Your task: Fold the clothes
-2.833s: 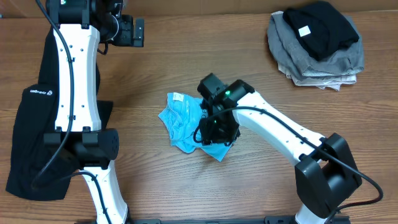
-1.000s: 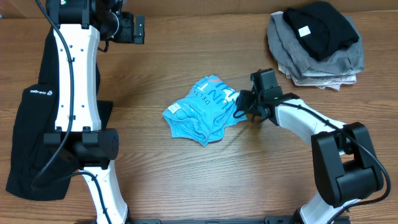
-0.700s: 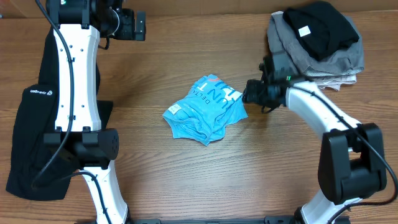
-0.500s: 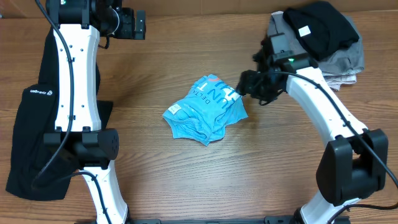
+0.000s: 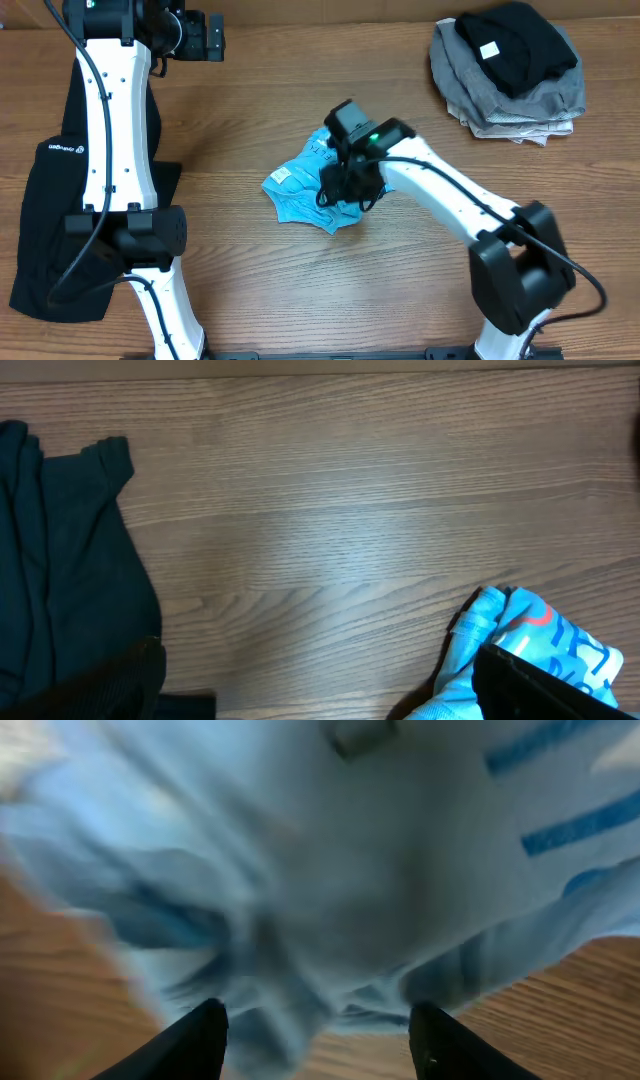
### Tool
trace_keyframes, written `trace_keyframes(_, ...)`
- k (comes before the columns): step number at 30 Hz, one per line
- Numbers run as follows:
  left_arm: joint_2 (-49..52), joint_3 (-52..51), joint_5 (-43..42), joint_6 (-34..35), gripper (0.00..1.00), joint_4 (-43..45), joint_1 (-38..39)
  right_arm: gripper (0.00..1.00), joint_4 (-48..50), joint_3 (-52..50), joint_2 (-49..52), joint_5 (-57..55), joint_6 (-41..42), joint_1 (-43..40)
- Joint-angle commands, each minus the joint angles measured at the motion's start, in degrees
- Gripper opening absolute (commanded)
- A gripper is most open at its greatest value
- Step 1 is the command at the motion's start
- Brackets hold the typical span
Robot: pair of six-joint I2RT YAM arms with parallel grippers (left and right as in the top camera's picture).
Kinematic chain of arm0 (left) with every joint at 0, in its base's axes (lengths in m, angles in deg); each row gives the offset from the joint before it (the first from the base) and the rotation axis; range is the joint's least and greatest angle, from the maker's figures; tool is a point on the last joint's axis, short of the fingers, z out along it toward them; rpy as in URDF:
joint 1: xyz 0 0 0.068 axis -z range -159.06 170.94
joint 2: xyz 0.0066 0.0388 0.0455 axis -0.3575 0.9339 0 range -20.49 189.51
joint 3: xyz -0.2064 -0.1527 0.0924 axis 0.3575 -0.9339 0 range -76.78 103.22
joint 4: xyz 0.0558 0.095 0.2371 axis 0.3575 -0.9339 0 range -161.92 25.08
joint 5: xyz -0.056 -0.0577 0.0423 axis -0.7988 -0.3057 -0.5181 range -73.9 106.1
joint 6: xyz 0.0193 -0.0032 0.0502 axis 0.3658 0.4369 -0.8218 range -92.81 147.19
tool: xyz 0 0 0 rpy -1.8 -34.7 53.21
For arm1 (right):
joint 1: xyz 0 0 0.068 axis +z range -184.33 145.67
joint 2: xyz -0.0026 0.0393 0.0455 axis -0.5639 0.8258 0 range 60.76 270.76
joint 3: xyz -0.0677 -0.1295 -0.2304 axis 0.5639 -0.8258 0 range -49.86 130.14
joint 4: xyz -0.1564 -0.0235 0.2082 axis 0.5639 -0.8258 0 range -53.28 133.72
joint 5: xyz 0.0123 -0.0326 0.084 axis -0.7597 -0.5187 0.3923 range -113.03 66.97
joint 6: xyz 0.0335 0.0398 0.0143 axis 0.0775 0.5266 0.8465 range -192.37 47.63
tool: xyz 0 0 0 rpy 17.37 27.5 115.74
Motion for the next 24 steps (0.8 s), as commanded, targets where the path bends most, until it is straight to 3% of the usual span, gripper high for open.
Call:
trace_keyframes(1,-0.3,1.0,-0.5,-1.1,1.00,0.2,-0.3,0.62,0.5,-3.4,2.7,-3.5,1.7,-0.5)
trace_keyframes(9,-0.3,1.0,-0.5,-1.1,1.00,0.2,-0.3,0.62,3.3,-9.5,3.8,-4.0,3.1,-4.6)
trace_keyframes(18,-0.3,1.0,-0.6,-1.1,1.00,0.2,-0.3,0.60,13.4,-9.9,3.9,-12.5,1.0,-18.3)
trace_keyframes(20,-0.3,1.0,-0.7,-1.1,1.00,0.2,-0.3,0.56,17.3,-9.9,3.9,-11.7,0.7,-21.5)
trace_keyframes(24,-0.3,1.0,-0.7,-1.0,1.00,0.2,-0.3,0.56,21.1,-8.4,3.8,-2.1,-0.2,-26.5)
